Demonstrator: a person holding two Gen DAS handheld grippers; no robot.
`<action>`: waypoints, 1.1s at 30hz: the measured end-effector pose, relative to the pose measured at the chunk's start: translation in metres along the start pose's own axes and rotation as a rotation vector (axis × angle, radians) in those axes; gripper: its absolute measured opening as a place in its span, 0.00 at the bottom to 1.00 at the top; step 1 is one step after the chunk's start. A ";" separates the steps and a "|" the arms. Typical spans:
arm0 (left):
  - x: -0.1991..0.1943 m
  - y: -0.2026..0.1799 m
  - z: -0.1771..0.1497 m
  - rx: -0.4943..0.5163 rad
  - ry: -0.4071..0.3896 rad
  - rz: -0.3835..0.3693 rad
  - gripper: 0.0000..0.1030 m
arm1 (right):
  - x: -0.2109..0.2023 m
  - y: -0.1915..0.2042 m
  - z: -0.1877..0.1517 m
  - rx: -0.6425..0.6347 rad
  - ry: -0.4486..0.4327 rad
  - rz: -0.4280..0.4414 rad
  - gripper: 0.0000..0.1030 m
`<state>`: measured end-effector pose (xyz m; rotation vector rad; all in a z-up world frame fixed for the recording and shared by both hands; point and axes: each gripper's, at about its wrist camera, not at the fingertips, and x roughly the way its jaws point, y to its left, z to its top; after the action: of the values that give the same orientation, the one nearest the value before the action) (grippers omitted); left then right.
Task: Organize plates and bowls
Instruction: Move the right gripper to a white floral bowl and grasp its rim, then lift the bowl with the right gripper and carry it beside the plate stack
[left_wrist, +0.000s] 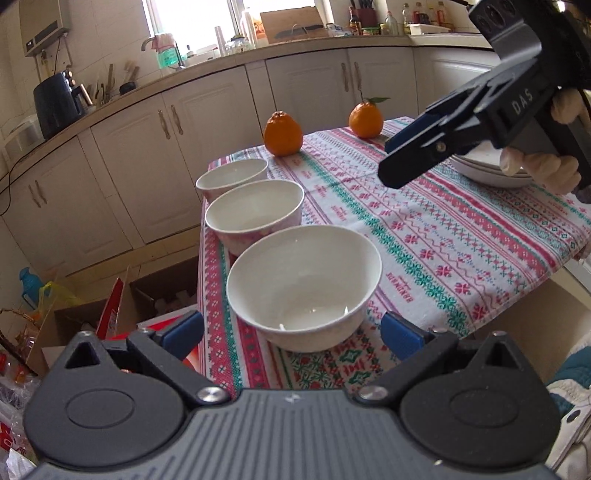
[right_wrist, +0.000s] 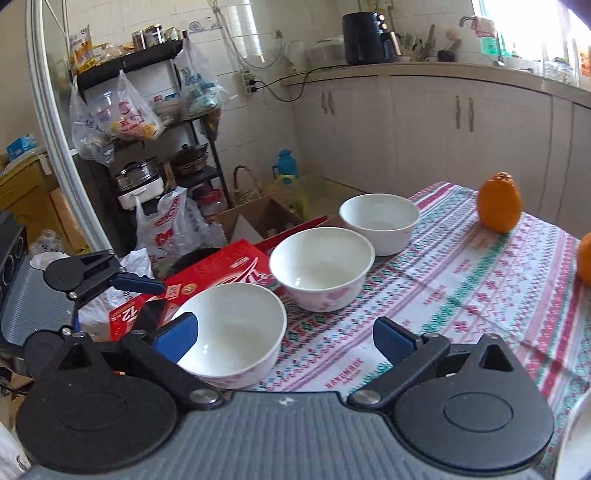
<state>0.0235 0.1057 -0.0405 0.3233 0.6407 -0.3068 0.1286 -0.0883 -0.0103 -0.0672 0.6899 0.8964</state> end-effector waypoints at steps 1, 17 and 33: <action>0.004 0.001 -0.002 -0.008 0.008 -0.002 0.99 | 0.009 0.002 0.002 -0.002 0.014 0.024 0.99; 0.028 -0.003 -0.002 -0.012 0.014 -0.042 0.84 | 0.074 0.002 -0.004 0.066 0.139 0.166 0.69; 0.034 -0.022 0.031 0.030 -0.040 -0.111 0.84 | 0.032 -0.022 -0.007 0.089 0.084 0.079 0.69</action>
<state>0.0574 0.0675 -0.0432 0.3099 0.6165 -0.4280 0.1551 -0.0824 -0.0389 0.0016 0.8146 0.9414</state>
